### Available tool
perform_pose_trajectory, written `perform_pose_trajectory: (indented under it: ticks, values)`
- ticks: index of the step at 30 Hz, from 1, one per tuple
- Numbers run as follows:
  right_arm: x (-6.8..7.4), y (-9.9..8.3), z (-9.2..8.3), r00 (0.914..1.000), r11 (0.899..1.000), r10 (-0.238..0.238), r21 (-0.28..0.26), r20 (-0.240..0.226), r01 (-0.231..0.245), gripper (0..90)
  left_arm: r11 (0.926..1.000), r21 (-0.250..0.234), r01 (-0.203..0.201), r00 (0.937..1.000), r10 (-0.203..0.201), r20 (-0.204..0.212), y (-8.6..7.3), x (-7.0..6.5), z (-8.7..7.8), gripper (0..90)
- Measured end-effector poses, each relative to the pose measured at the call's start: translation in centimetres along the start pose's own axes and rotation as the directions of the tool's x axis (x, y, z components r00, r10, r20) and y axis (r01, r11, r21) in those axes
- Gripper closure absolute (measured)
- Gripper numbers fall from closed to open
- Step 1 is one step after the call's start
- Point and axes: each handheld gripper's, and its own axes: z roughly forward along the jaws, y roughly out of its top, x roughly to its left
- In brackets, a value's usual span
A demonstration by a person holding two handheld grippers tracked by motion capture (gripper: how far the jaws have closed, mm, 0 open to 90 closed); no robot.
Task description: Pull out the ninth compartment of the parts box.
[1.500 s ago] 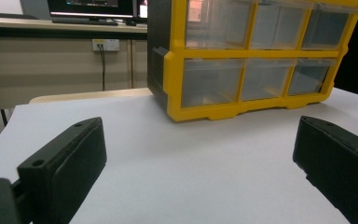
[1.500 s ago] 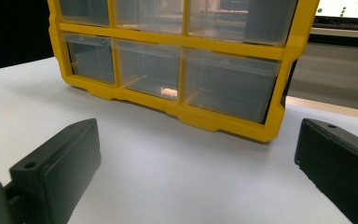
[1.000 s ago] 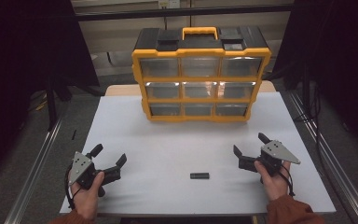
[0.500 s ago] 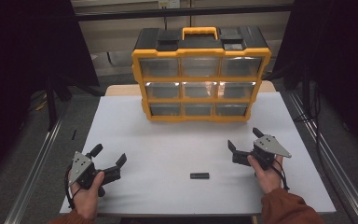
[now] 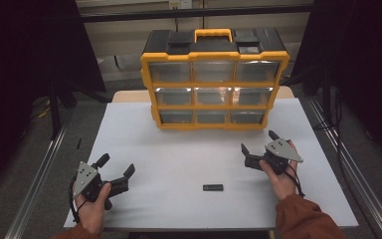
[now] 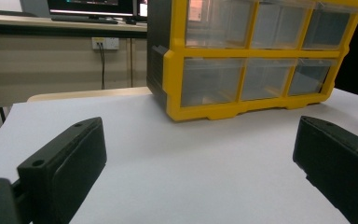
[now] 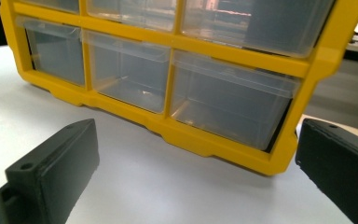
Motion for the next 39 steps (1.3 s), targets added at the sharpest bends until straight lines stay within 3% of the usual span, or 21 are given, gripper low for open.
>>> perform_pose_trajectory:
  ticks: [2, 5, 6, 7, 8, 11, 13, 17, 19, 23, 24, 25, 28, 29, 31, 32, 33, 35, 37, 38, 39]
  values:
    - [0.2, -0.1, 0.2, 0.9988, 0.999, -0.048, 0.008, -0.010, 0.048, 0.0, 1.0000, -0.003, -0.002, 1.0000, 0.002, 0.000, 0.0, 0.0, 0.0, 2.5]
    - [0.3, -0.2, 0.5, 0.9972, 0.997, -0.070, 0.017, -0.025, 0.070, 0.0, 1.0000, 0.002, -0.002, 1.0000, 0.002, 0.001, 0.0, 0.0, 0.0, 2.4]
    - [0.4, 0.1, 0.7, 0.9927, 0.993, -0.121, 0.015, -0.005, 0.121, 0.0, 1.0000, 0.003, -0.006, 1.0000, 0.006, 0.000, 0.0, 0.0, 0.0, 2.4]
    - [0.4, 0.1, 0.7, 0.9927, 0.993, -0.121, 0.015, -0.005, 0.121, 0.0, 1.0000, 0.003, -0.006, 1.0000, 0.006, 0.000, 0.0, 0.0, 0.0, 2.4]
    - [0.4, 0.4, 1.0, 0.9864, 0.986, -0.164, 0.009, 0.001, 0.164, 0.0, 1.0000, 0.003, -0.001, 1.0000, 0.001, 0.000, 0.0, 0.0, 0.0, 2.4]
    - [0.3, 0.5, 1.5, 0.9820, 0.982, -0.189, 0.010, 0.005, 0.189, 0.0, 1.0000, 0.002, -0.005, 1.0000, 0.005, -0.002, 0.0, 0.1, 0.0, 2.4]
    - [0.3, 0.5, 2.2, 0.9722, 0.972, -0.234, 0.030, 0.008, 0.234, 0.2, 1.0000, 0.000, -0.003, 1.0000, 0.003, 0.000, 0.0, 0.1, 0.0, 2.4]
    - [0.3, 0.6, 2.8, 0.9666, 0.967, -0.255, 0.017, 0.029, 0.254, 2.8, 1.0000, -0.001, 0.007, 1.0000, -0.007, 0.004, 0.0, 0.0, 0.0, 2.4]
    - [0.3, 0.5, 2.9, 0.9681, 0.968, -0.249, 0.016, 0.024, 0.249, 2.8, 1.0000, -0.001, 0.005, 1.0000, -0.005, 0.003, 0.0, 0.1, 0.0, 2.4]
    - [0.2, 0.5, 3.2, 0.9583, 0.959, -0.284, 0.019, 0.028, 0.284, 2.5, 1.0000, -0.001, 0.004, 1.0000, -0.004, 0.002, 0.0, 0.1, 0.0, 2.4]
    - [0.1, 0.6, 3.2, 0.9343, 0.935, -0.355, 0.030, 0.032, 0.354, 2.6, 1.0000, -0.002, 0.006, 1.0000, -0.006, 0.004, 0.0, 0.1, 0.0, 2.4]
    - [0.1, 0.6, 3.2, 0.9163, 0.917, -0.399, 0.023, 0.037, 0.398, 2.6, 1.0000, -0.002, 0.006, 1.0000, -0.006, 0.004, 0.0, 0.1, 0.0, 2.4]
    - [0.2, 0.9, 3.4, 0.9146, 0.916, -0.402, 0.017, 0.042, 0.402, 2.6, 1.0000, 0.002, 0.003, 1.0000, -0.003, 0.004, 0.0, 0.1, 0.0, 2.4]
    - [0.2, 1.1, 3.5, 0.9060, 0.907, -0.421, 0.011, 0.048, 0.420, 2.6, 1.0000, 0.003, 0.003, 1.0000, -0.003, 0.003, 0.0, 0.1, 0.0, 2.4]
    - [0.2, 1.2, 3.8, 0.8715, 0.873, -0.487, 0.020, 0.054, 0.487, 2.4, 1.0000, 0.000, 0.006, 1.0000, -0.006, 0.003, 0.0, 0.1, 0.0, 2.4]
    - [0.2, 1.2, 3.8, 0.8715, 0.873, -0.487, 0.020, 0.054, 0.487, 2.4, 1.0000, 0.000, 0.007, 1.0000, -0.007, 0.002, 0.0, 0.1, 0.0, 2.4]
    - [0.2, 1.4, 4.1, 0.8321, 0.835, -0.551, 0.029, 0.065, 0.550, 2.3, 1.0000, 0.000, 0.008, 1.0000, -0.008, 0.003, 0.0, 0.1, 0.0, 2.4]
    - [0.1, 1.6, 4.4, 0.8094, 0.812, -0.584, 0.048, 0.065, 0.582, 2.2, 1.0000, -0.001, 0.009, 1.0000, -0.009, 0.002, 0.0, 0.1, 0.0, 2.4]
    - [0.0, 1.9, 4.6, 0.7527, 0.757, -0.653, 0.051, 0.084, 0.651, 2.2, 1.0000, 0.005, 0.001, 1.0000, -0.001, 0.006, 0.0, 0.0, 0.0, 2.4]
    - [-0.1, 1.9, 4.8, 0.7405, 0.746, -0.666, 0.058, 0.091, 0.664, 2.2, 1.0000, 0.005, 0.001, 1.0000, -0.001, 0.006, 0.0, 0.0, 0.0, 2.4]
    - [-0.2, 2.0, 4.9, 0.7394, 0.745, -0.667, 0.069, 0.092, 0.663, 2.1, 1.0000, 0.006, 0.000, 1.0000, 0.000, 0.006, 0.0, 0.0, 0.0, 2.4]
